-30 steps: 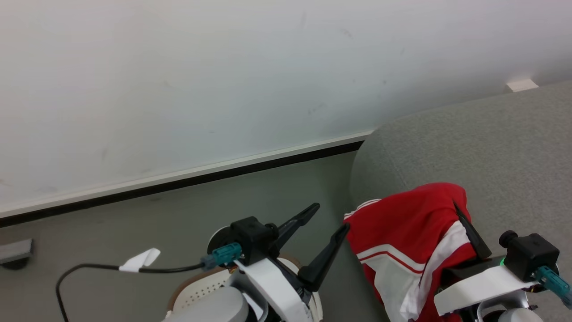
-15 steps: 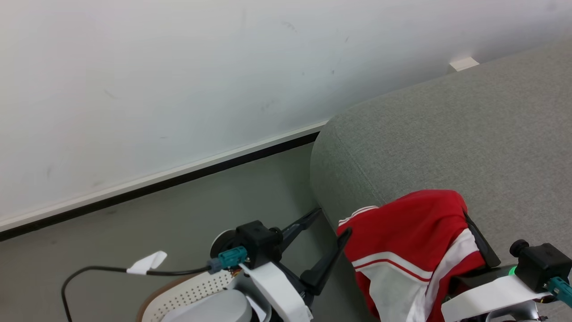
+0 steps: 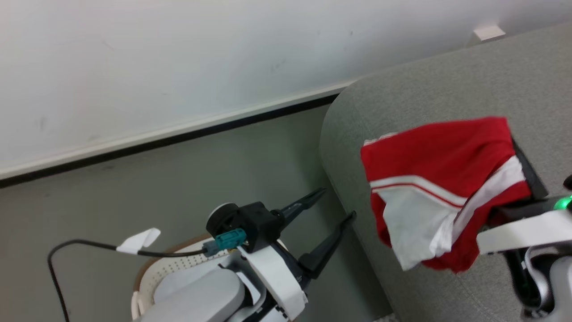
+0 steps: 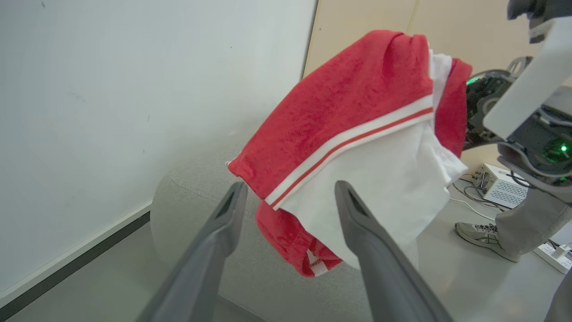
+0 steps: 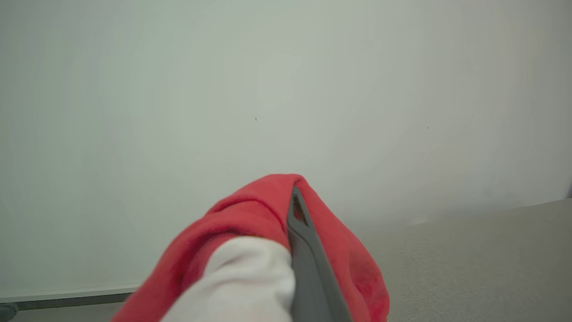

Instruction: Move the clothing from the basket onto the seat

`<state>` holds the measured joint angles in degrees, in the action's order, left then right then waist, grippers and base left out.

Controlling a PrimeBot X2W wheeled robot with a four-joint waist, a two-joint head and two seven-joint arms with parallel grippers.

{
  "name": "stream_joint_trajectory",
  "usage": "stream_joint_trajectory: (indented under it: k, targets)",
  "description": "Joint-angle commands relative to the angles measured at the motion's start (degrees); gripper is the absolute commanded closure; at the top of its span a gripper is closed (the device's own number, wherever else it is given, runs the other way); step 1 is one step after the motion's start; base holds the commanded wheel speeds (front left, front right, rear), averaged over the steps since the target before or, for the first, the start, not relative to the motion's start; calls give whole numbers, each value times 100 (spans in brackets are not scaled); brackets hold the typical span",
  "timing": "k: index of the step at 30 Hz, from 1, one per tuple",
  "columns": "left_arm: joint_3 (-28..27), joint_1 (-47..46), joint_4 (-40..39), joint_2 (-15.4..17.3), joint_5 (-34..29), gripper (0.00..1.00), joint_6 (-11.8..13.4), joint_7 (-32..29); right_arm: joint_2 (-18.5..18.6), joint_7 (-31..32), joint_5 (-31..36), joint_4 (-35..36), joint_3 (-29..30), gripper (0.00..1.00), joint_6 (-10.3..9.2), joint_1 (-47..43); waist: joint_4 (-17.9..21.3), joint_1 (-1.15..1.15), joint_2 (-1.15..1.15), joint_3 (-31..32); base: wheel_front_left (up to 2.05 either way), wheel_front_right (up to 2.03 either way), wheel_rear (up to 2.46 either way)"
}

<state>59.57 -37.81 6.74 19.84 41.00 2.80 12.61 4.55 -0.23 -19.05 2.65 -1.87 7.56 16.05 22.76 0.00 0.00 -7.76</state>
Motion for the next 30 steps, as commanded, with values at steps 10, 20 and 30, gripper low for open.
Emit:
stream_joint_trajectory:
  k: [10, 20, 30]
  targets:
    - [-139, -623, -705, 717, -283, 0, -92, -414, 721, 655, 189, -254, 1244, 100, -14, 2222, -624, 0, 0, -1759, 0, 0, 0]
    - [-506, -936, -1228, 1292, -320, 0, 69, -528, 1500, 633, 373, -1703, 2380, 100, -15, 3719, -961, 0, 0, -2897, 0, 0, 0]
    - [-637, -966, -1321, 1613, -345, 0, 52, -450, 1587, 817, 1464, -3924, 2534, 100, -15, 3362, -1185, 0, 0, -3153, 0, 0, 0]
